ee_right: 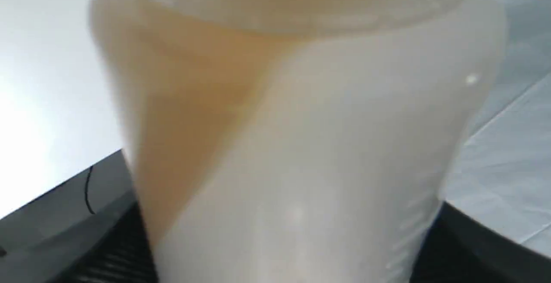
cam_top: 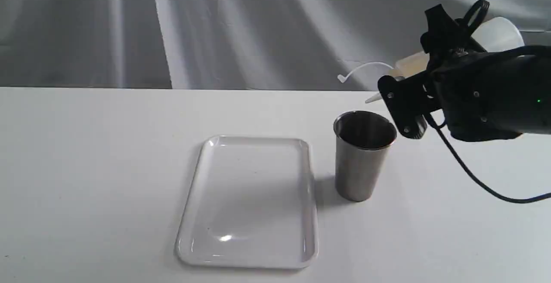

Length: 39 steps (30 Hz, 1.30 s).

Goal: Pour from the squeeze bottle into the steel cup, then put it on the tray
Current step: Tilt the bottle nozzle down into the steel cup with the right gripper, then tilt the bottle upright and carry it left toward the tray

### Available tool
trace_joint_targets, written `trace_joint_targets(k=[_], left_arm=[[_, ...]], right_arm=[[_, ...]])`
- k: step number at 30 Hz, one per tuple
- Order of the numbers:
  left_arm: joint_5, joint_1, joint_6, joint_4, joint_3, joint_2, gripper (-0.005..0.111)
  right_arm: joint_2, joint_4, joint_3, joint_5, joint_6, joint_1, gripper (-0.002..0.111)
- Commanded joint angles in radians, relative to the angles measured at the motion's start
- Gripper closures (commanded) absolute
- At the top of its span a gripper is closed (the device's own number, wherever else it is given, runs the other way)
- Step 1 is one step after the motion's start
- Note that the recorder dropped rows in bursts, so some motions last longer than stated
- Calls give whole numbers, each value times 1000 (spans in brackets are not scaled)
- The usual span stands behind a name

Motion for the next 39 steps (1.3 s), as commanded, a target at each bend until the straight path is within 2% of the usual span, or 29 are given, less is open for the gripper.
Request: trace_joint_targets(k=[1,9,19,24,35,39], left_arm=[[-8,-5,-5,-1,4,-3,107],[-8,-5,-3,-1,4,-3,107],[-8,-5,-5,-1,4,-3,107],[-8,-5,-5,-1,4,-3,107],[-8,-5,-3,-1,4,-3,107],[-8,-5,-3,-1,4,-3,107]], right_arm=[[-7,10,25,14,33,0,108],[-7,54,47,22,286,0,108],[-7,96,85,38,349,-15,108],[-7,87,127,35,462,-22,108],[-20,80,127,-6,863,-22,108],[-56,80,127,25,1093,-22,108]])
